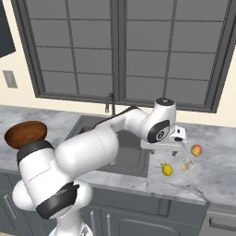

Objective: There is a mixed pile of frozen fruits and vegetables on the counter. Locate all the frozen vegetables and place the items in a bowl on the counter. Take all the frozen fruits and defrost them in a running sink.

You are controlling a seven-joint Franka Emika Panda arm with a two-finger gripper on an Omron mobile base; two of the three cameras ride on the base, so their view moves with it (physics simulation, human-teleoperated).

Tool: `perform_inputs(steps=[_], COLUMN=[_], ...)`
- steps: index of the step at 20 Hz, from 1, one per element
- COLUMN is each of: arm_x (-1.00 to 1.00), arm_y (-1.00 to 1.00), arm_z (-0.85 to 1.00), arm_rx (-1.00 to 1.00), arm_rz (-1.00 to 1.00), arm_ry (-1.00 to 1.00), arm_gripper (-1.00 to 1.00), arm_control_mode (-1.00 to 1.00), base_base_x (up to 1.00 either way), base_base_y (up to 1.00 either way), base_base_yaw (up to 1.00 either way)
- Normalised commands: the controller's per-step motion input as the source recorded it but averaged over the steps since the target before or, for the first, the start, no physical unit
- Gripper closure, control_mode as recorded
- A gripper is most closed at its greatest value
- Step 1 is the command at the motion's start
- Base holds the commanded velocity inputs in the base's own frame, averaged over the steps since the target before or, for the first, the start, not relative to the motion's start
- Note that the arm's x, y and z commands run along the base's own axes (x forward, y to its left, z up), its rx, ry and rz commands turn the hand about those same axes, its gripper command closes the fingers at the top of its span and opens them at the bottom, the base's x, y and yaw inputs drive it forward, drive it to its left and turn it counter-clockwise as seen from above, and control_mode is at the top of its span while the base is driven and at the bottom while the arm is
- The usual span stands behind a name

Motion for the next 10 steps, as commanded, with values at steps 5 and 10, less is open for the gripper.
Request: perform_inputs(steps=[5,10], arm_x=[0.18,0.15], arm_y=[-0.03,-0.07], arm_z=[-0.17,-0.17], arm_rx=[0.0,0.0], arm_rz=[0.0,0.0], arm_ry=[0.0,0.0], arm_gripper=[-1.0,-1.0], arm_control_mode=[-1.0,-1.0], base_base_x=[0.0,0.0], base_base_y=[0.0,0.0], base_base_yaw=[0.0,0.0])
